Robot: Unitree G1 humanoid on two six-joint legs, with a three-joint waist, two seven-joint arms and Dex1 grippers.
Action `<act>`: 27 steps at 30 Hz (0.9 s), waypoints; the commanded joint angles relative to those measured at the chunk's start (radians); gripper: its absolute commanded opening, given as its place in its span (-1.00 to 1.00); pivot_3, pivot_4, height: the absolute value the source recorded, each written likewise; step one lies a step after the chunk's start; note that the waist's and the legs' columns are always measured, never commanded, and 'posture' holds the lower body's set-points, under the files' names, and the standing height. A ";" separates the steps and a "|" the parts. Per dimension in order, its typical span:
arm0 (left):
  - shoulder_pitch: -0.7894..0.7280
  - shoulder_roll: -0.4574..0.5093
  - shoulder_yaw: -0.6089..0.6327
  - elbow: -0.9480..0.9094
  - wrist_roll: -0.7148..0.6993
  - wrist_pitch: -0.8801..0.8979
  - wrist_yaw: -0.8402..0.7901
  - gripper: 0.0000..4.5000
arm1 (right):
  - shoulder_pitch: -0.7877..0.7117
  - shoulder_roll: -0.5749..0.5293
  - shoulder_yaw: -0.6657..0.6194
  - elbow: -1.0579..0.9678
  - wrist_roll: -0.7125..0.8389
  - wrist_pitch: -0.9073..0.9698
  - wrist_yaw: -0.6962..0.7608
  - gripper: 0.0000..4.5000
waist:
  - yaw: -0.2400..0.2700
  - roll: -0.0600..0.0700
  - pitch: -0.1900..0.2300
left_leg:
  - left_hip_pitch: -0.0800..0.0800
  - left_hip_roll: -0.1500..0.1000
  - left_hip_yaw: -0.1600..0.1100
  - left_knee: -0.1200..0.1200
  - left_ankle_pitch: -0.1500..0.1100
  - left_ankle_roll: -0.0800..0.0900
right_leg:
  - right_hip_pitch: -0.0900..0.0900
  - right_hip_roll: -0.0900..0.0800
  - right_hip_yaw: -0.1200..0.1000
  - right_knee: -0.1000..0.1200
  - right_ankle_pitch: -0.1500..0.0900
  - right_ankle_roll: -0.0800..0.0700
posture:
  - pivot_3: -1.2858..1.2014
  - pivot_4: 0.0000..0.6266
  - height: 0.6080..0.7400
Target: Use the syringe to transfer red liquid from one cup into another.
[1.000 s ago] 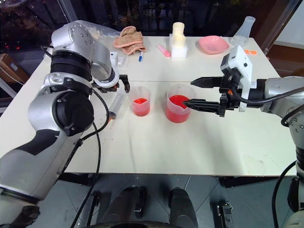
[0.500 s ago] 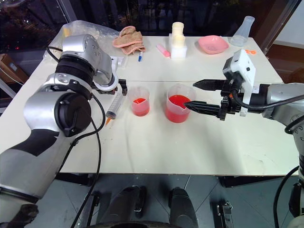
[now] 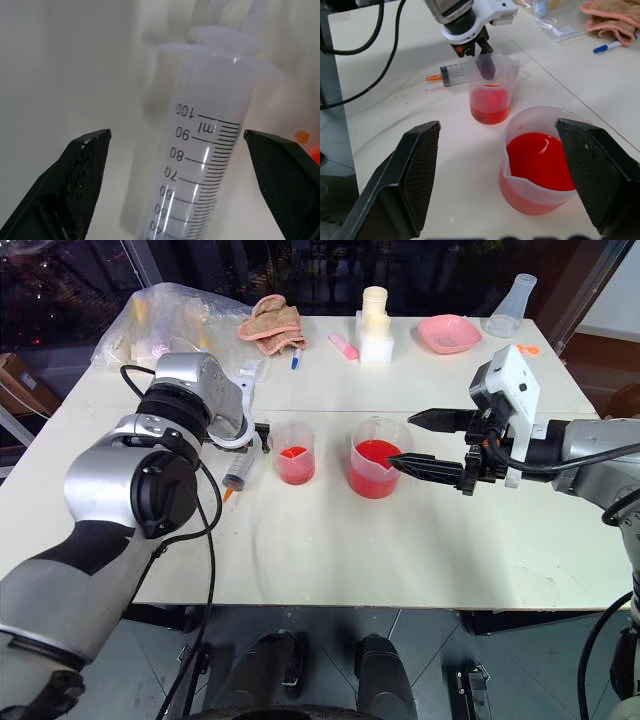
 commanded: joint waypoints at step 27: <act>0.003 0.125 -0.086 -0.082 0.043 -0.161 -0.050 -0.33 | -0.009 -0.013 -0.037 -0.033 0.006 -0.003 -0.025 0.71 | -0.002 0.000 0.000 | 0.000 0.000 0.002 0.002 0.000 0.000 | -0.004 0.000 0.001 0.009 0.000 0.000 | 0.03 -0.52 1.00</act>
